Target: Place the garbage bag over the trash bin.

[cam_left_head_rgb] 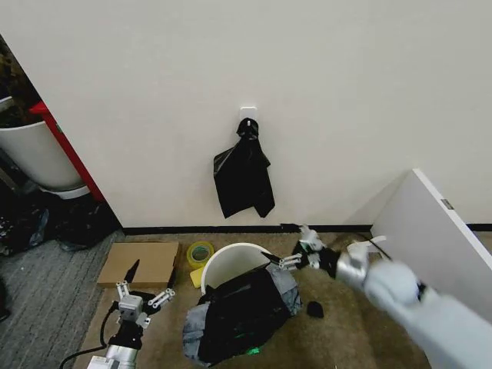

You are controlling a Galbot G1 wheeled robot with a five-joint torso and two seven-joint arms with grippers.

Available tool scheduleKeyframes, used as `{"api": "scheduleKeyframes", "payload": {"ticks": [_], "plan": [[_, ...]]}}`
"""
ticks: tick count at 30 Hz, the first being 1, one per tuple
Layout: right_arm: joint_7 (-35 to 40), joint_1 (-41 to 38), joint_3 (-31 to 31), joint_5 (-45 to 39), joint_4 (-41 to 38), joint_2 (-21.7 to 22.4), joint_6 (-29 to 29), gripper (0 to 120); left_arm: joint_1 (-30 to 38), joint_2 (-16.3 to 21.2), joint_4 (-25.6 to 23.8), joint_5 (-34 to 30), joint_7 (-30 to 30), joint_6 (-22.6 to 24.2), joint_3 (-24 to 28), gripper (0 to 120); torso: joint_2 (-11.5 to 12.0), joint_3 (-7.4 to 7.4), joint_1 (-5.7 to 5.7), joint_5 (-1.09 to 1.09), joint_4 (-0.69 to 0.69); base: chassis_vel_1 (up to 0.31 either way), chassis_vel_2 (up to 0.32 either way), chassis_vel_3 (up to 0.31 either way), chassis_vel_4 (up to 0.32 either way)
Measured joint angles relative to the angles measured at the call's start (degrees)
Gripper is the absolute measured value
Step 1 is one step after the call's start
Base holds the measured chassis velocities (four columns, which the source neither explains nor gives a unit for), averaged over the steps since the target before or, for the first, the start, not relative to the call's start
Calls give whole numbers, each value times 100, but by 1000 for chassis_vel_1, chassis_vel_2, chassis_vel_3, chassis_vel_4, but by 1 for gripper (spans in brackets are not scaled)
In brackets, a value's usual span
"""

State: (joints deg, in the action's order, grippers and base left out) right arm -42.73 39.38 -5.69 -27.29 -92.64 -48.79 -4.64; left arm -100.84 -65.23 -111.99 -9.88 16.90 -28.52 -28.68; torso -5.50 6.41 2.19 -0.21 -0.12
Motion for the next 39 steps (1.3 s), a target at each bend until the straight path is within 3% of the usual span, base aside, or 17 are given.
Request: {"api": "scheduleKeyframes", "payload": {"ticks": [6,11,18,31,34,39], "plan": [[-782,-1008,-477,1131,1586,-1221,-30,100,-98,-420,-197,89,315,220,-122,100,0,0,0,-1,2,0,0,0,0],[-1261,-1167,-483,2001,2161,-1656,120,100,-105,-485,-204,111,419,351,-122,100,0,-1,0,0,-1,0,0,0,0],[-1410,-1234,-450,2959,2639,-1966,335,77,-137,-522,-210,143,536,452,-110,100,0,-1,-1,0,-1,0,0,0,0],[-1567,-1118,-417,3174,2710,-2001,317,34,-16,-456,-34,166,890,590,-78,100,-1,-3,-1,0,-1,0,0,0,0],[-930,-996,-546,2942,2556,-1898,110,19,13,-447,-25,152,967,643,-55,100,-1,-3,-1,1,-1,0,0,0,0],[163,-742,-859,2247,2008,-1587,-369,12,55,-428,-25,129,1061,708,-51,100,-2,-3,-2,2,-2,0,0,0,0]]}}
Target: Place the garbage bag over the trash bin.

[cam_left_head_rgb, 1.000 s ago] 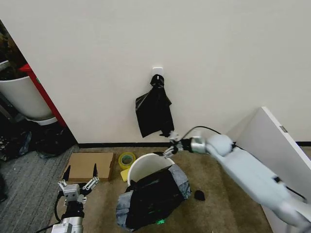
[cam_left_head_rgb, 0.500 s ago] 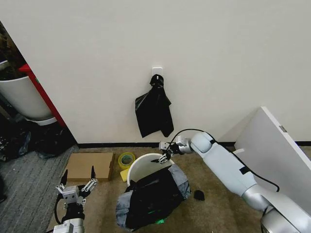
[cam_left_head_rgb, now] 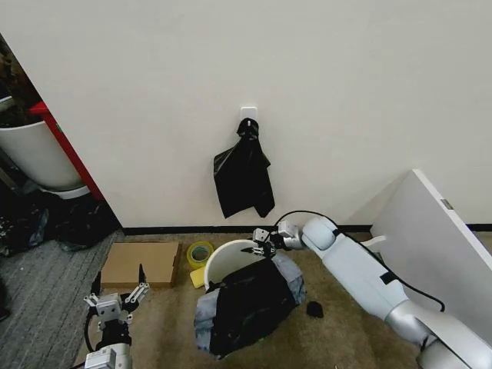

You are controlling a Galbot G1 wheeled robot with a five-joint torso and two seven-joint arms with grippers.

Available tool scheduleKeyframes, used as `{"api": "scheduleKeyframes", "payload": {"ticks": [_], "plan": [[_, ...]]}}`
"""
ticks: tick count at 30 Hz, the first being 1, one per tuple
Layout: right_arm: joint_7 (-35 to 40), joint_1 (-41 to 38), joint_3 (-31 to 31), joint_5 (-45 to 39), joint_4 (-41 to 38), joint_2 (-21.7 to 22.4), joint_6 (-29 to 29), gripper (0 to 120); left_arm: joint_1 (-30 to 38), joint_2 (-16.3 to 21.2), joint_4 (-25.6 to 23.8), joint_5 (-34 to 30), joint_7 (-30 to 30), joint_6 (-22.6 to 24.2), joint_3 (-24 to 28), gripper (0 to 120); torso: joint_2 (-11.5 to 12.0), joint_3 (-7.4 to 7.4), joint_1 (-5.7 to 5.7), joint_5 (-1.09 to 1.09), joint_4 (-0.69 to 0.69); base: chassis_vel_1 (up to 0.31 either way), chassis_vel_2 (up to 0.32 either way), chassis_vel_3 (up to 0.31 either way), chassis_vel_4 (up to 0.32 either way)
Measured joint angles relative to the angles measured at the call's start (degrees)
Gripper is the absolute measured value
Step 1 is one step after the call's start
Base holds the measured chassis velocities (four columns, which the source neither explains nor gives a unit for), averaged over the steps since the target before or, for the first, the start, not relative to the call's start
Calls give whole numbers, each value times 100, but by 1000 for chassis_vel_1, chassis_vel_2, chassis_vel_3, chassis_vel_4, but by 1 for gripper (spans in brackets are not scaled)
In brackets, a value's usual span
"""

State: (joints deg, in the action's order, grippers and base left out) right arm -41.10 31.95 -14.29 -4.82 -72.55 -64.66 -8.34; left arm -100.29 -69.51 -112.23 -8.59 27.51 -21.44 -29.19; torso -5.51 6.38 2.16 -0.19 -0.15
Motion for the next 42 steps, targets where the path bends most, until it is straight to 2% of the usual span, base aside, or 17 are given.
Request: {"api": "scheduleKeyframes", "payload": {"ticks": [3,4,6,7,8,9,10,11,12,15,20,21,28,33,38,42], "plan": [[1331,226,-292,-885,-577,359,-445,11,15,19,3,-3,59,27,4,100,0,1,0,0,2,0,0,0,0],[1331,226,-292,-885,-577,359,-445,11,15,19,3,-3,59,27,4,100,0,1,0,0,2,0,0,0,0],[3065,476,-664,-2356,-1384,784,-943,6,33,39,22,-3,118,40,22,100,1,2,1,-5,1,0,0,0,0],[3479,539,-738,-2773,-1608,882,-1058,5,40,42,26,-3,130,43,30,100,1,3,1,-4,2,0,0,0,0],[4377,686,-820,-3668,-2075,1052,-1276,3,51,49,32,-3,151,49,48,100,1,2,1,-5,3,0,0,0,0],[4794,767,-819,-4077,-2278,1125,-1336,2,56,50,33,-2,162,51,56,100,1,2,1,-5,4,0,0,0,0],[5614,964,-739,-4808,-2637,1251,-1344,2,66,53,39,1,179,54,73,100,1,2,1,-3,5,0,0,0,0],[6046,1114,-660,-5138,-2830,1320,-1279,2,73,53,40,4,188,54,86,100,1,2,1,-2,5,0,0,0,0],[6046,1114,-660,-5138,-2830,1320,-1279,2,73,53,40,4,188,54,86,100,1,2,1,-2,5,0,0,0,0],[7601,1926,-306,-5932,-3576,1441,-547,2,87,49,41,14,226,55,119,100,1,2,1,-3,0,0,0,0,0],[9121,2946,160,-6052,-4121,1137,413,2,91,51,44,25,292,31,127,100,1,1,1,-2,2,0,0,0,0],[9121,2946,160,-6052,-4121,1137,413,2,91,51,44,25,292,31,127,100,1,1,1,-2,2,0,0,0,0],[10182,3797,810,-5559,-4230,179,1061,2,60,41,-8,47,380,1,104,100,1,1,1,-2,2,0,0,0,0],[10284,4080,839,-5182,-4112,-139,1330,2,25,40,-31,71,444,-18,73,100,1,1,1,-2,2,0,0,0,0],[10398,4160,787,-4944,-4054,-216,1389,2,10,39,-72,80,453,-21,66,100,1,1,1,-2,2,0,0,0,0],[10433,4281,768,-4705,-4191,-129,1371,13,-4,31,-97,103,453,-21,66,100,1,1,1,-2,2,0,0,0,0]]}}
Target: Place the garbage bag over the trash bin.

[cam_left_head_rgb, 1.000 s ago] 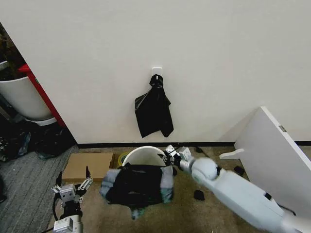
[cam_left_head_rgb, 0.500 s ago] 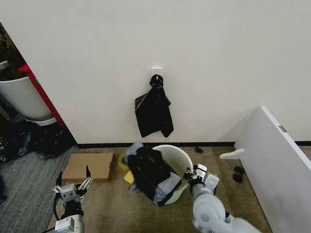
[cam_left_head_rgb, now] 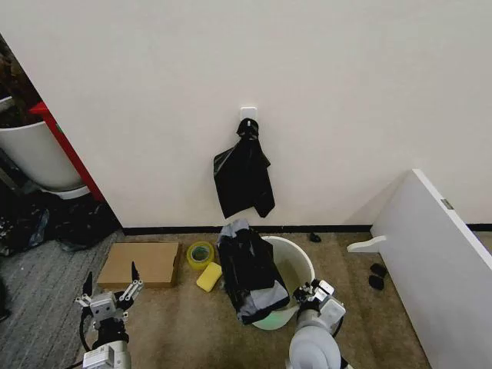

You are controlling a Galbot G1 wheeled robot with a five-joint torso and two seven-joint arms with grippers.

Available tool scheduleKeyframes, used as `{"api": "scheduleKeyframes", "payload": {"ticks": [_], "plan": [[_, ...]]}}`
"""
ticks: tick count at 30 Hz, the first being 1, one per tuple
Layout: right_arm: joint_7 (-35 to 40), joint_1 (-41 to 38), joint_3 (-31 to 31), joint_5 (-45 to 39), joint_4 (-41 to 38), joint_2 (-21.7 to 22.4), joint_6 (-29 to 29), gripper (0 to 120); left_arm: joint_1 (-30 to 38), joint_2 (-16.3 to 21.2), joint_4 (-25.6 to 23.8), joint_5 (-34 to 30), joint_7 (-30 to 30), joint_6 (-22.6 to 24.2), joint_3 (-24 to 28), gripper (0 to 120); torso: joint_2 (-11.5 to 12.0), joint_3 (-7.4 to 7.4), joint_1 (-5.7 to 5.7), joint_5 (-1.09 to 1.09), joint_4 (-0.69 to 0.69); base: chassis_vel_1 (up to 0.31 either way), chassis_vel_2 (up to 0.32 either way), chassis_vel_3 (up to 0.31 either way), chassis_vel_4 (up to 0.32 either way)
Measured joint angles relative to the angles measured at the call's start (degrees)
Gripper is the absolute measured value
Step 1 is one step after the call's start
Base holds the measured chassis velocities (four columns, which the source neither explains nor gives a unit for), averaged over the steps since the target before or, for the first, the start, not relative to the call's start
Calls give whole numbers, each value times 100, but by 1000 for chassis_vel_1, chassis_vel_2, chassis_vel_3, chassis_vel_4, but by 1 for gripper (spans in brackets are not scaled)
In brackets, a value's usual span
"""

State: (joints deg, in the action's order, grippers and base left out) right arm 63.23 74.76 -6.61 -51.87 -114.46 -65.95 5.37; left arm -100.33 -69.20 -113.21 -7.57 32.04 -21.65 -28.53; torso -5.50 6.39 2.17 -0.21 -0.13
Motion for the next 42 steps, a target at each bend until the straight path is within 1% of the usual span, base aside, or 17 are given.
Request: {"api": "scheduleKeyframes", "payload": {"ticks": [6,8,11,14,16,19,21,23,24,26,28,29,36,37,39,41,42], "plan": [[-143,198,-63,814,-234,187,-12,33,-22,-15,-19,39,7,0,1,100,0,0,0,0,0,0,0,0,0],[-443,273,-89,1425,-415,331,63,45,-33,-34,-26,76,10,-2,15,100,0,0,0,0,-1,0,0,0,0],[-736,255,-118,1743,-445,415,203,52,-43,-44,-26,96,12,-2,28,100,0,0,0,0,0,0,0,0,0],[-1439,160,-187,2126,-448,593,505,61,-47,-51,-27,116,10,-2,58,100,0,0,0,-1,0,0,0,0,0],[-2285,117,-249,2210,-490,810,629,70,-54,-48,-27,117,-4,2,95,100,0,1,0,0,1,0,0,0,0],[-3167,18,-415,2321,-514,1145,386,84,-77,-25,-65,101,-39,44,137,100,0,0,0,0,0,0,0,0,0],[-3238,-9,-451,2364,-501,1191,299,87,-83,-20,-74,101,-45,53,140,100,0,0,0,0,0,0,0,0,0],[-3388,-123,-591,2611,-397,1375,-196,97,-108,0,-115,107,-63,85,144,100,0,1,0,-1,0,0,0,0,0],[-3443,-166,-637,2699,-365,1456,-412,98,-114,11,-127,107,-68,100,143,100,0,1,0,-1,0,0,0,0,0],[-3503,-287,-723,2819,-352,1619,-887,95,-110,23,-123,108,-71,128,140,100,0,1,0,-1,0,0,0,0,0],[-3503,-358,-727,2865,-362,1669,-1130,90,-96,24,-89,113,-71,136,152,100,0,1,0,-1,0,0,0,0,0],[-3503,-358,-727,2865,-362,1669,-1130,90,-96,24,-89,113,-71,136,152,100,0,1,0,-1,0,0,0,0,0],[-3305,-491,-708,2823,-465,1739,-1731,61,-65,80,-80,114,-115,224,222,100,0,1,0,0,0,0,0,0,0],[-3305,-491,-708,2823,-465,1739,-1731,61,-65,80,-80,114,-115,224,222,100,0,1,0,0,0,0,0,0,0],[-3249,-496,-706,2733,-483,1704,-1786,50,-65,280,-252,-152,-232,454,263,100,0,1,0,-1,0,0,0,0,0],[-3206,-496,-700,2622,-485,1669,-1788,43,-66,522,-438,-476,-411,654,287,100,0,1,0,-1,0,0,0,0,0],[-3206,-496,-700,2622,-485,1669,-1788,43,-66,522,-438,-476,-411,654,287,100,0,1,0,-1,0,0,0,0,0]]}}
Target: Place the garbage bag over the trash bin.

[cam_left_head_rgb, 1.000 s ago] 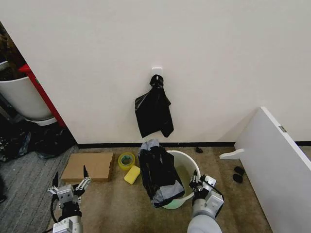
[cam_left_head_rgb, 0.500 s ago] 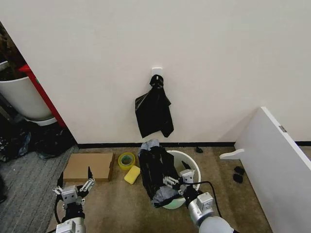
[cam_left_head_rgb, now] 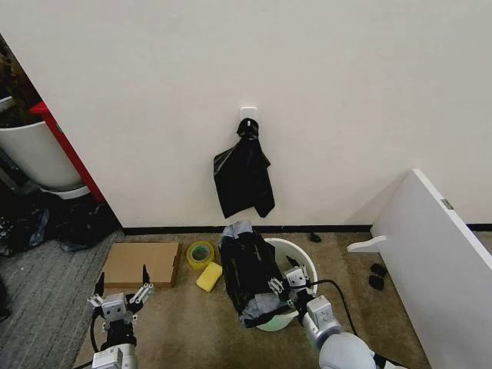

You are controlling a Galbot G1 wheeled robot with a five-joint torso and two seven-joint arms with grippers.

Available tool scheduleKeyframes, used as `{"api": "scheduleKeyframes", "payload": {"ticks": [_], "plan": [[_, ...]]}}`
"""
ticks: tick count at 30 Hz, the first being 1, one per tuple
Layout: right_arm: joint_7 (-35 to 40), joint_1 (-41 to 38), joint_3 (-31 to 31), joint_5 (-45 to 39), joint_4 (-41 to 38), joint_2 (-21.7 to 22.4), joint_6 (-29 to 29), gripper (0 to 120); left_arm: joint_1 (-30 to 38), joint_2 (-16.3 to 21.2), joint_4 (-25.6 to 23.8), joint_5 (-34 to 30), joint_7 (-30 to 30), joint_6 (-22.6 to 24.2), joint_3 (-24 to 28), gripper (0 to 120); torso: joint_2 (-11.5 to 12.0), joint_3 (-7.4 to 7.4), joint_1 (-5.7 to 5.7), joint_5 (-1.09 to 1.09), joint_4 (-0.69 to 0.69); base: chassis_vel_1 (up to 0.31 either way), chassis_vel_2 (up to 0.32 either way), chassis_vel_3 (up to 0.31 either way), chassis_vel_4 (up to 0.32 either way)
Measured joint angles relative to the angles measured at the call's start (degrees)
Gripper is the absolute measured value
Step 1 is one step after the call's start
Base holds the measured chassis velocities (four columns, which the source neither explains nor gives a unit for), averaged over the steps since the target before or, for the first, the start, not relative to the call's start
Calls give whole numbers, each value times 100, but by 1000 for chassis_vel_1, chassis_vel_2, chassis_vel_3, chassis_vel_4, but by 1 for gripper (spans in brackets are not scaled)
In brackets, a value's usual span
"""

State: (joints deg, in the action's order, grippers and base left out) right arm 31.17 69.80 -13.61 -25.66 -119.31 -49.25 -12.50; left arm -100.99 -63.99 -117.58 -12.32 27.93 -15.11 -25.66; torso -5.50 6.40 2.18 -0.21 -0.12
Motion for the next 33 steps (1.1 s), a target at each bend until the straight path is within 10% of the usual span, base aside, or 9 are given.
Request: {"api": "scheduleKeyframes", "payload": {"ticks": [1,2,7,21,33], "plan": [[19,0,3,-46,-4,-11,3,41,1,49,-32,-60,-44,26,5,100,0,0,0,0,0,0,0,0,0],[315,32,101,-623,-63,-177,134,23,129,848,-594,-1401,-795,458,144,100,0,0,0,1,0,0,0,0,0],[637,112,211,-1265,-104,-407,224,2,798,1354,-1066,-3142,-1171,1741,541,100,0,0,0,0,-1,0,0,0,0],[758,89,309,-1549,132,-824,357,0,2455,1226,-817,-4488,-419,4263,2108,100,0,0,1,0,-1,0,0,0,0],[716,190,302,-1296,110,-916,351,0,3278,701,-128,-4389,257,4430,2794,98,0,0,0,0,0,0,0,0,0]]}}
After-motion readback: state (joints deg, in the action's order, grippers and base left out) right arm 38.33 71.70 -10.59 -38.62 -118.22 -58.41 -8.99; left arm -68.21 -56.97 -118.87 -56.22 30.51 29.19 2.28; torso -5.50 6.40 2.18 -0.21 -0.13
